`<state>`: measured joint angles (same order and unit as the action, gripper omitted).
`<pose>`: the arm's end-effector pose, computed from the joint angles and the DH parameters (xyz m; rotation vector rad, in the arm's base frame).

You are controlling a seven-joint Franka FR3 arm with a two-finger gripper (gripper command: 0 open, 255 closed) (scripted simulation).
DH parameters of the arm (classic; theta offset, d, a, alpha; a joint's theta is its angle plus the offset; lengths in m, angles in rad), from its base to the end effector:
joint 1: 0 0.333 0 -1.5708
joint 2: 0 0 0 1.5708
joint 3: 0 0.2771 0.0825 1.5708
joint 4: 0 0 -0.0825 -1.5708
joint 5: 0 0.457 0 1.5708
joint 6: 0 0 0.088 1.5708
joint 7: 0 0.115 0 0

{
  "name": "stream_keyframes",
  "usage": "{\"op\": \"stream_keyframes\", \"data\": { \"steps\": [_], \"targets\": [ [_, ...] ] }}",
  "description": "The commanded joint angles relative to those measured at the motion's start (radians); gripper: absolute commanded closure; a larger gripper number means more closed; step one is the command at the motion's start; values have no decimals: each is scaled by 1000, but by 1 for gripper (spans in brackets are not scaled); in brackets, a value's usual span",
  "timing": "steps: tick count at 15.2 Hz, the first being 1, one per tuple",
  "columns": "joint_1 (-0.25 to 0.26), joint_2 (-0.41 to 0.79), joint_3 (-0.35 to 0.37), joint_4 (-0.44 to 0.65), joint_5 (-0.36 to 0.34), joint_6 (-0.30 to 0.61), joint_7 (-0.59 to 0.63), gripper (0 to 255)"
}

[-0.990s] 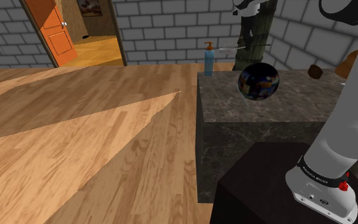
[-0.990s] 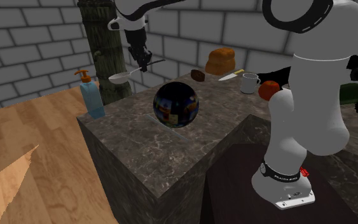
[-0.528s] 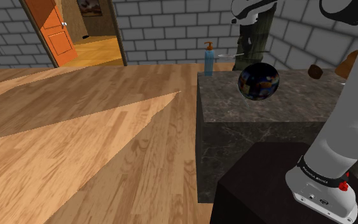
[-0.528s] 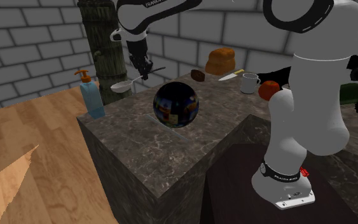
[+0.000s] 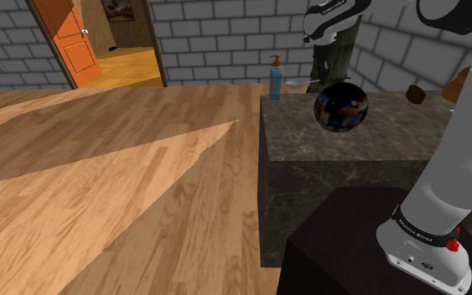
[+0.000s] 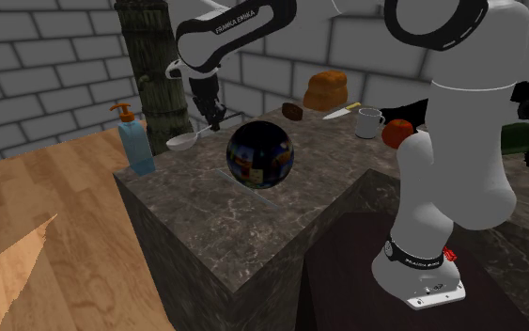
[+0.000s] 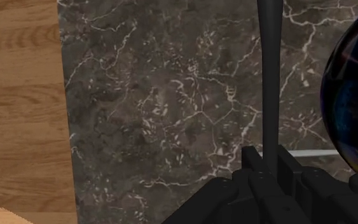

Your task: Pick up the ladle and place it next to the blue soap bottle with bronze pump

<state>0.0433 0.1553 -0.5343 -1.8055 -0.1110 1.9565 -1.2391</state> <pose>0.5865 -0.3132 0.3963 2.7710 1.1635 -0.1931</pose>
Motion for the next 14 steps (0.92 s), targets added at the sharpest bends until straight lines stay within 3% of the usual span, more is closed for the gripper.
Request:
{"op": "stream_keyframes", "data": {
  "steps": [1, 14],
  "targets": [
    [-2, 5, 0, -22, 2, 27, 1, 255],
    [-12, 68, 6, -127, 28, 188, 3, 255]
  ]
}}
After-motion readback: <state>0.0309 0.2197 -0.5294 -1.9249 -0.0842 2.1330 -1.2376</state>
